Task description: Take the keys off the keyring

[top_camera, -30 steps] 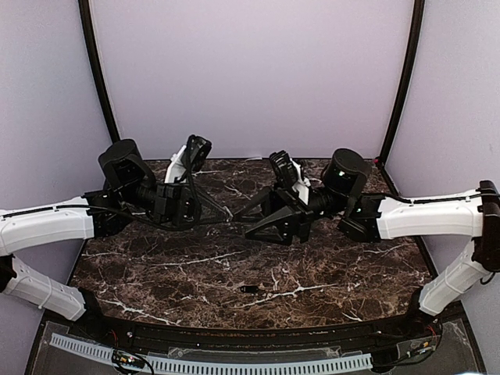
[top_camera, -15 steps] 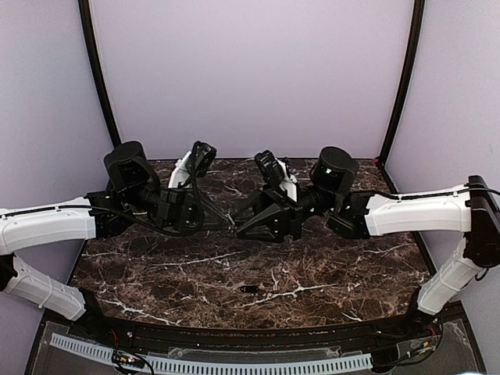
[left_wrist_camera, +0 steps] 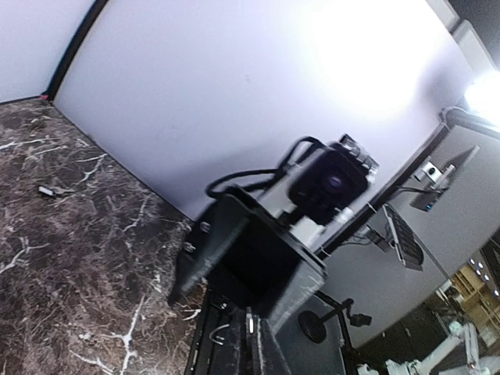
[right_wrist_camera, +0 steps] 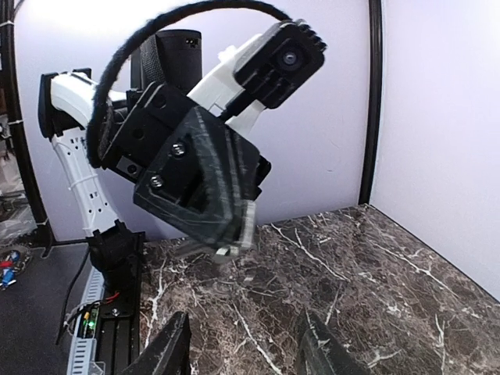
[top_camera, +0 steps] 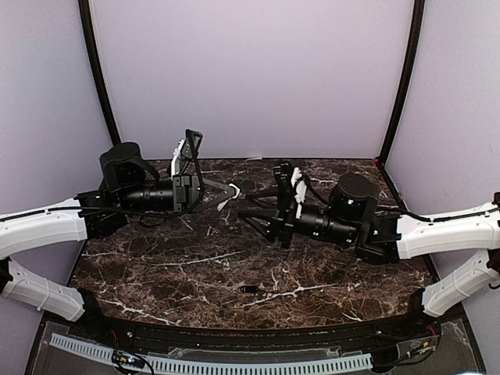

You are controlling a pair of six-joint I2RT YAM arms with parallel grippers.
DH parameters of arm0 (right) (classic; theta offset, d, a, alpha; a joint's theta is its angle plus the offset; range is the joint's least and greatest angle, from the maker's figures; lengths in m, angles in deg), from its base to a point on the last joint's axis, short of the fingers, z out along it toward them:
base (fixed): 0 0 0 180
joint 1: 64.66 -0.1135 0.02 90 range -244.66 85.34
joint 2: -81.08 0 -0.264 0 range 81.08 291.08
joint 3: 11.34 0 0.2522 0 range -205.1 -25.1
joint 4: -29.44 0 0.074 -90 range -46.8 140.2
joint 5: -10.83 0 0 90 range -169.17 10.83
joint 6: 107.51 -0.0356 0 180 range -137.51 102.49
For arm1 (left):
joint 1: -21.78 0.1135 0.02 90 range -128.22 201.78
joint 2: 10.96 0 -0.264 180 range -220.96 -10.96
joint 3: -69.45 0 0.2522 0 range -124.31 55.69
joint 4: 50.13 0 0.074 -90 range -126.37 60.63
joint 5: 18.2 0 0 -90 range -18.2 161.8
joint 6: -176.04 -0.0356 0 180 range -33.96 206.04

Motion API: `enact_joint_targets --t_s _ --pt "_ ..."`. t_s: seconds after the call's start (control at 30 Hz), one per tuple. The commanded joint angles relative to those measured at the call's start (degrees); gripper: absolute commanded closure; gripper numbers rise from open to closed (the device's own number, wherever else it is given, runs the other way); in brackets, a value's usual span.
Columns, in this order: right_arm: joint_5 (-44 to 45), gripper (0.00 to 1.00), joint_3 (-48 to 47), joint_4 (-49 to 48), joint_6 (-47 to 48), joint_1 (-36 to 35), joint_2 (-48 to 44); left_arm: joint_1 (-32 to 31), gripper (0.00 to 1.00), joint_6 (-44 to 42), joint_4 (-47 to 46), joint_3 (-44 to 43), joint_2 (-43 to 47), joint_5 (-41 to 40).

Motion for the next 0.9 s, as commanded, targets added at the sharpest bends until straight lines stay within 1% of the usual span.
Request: enact_joint_targets --t_s 0.0,0.13,0.3,0.53,0.77,0.87 --pt "20.0 0.55 -4.6 5.5 8.9 -4.4 1.5 0.0 1.0 -0.5 5.7 0.1 1.1 -9.6" --pt "26.3 0.56 -7.7 8.1 10.8 -6.4 3.8 0.0 1.0 -0.7 7.1 0.0 0.9 -11.9" --pt "29.5 0.6 -11.0 11.2 11.6 -7.1 6.1 0.0 1.0 -1.3 8.3 -0.2 0.6 -13.2" --pt "30.2 0.74 -12.6 11.7 12.7 -7.2 7.6 0.0 1.0 -2.2 9.3 -0.7 0.1 -13.2" --pt "29.9 0.85 -13.6 12.6 13.4 -7.5 8.6 0.0 1.0 -2.3 9.4 -0.7 -0.1 -12.6" --pt "30.3 0.94 -13.7 12.6 13.6 -7.5 9.0 0.0 1.0 -2.2 9.2 -0.5 0.0 -12.2"
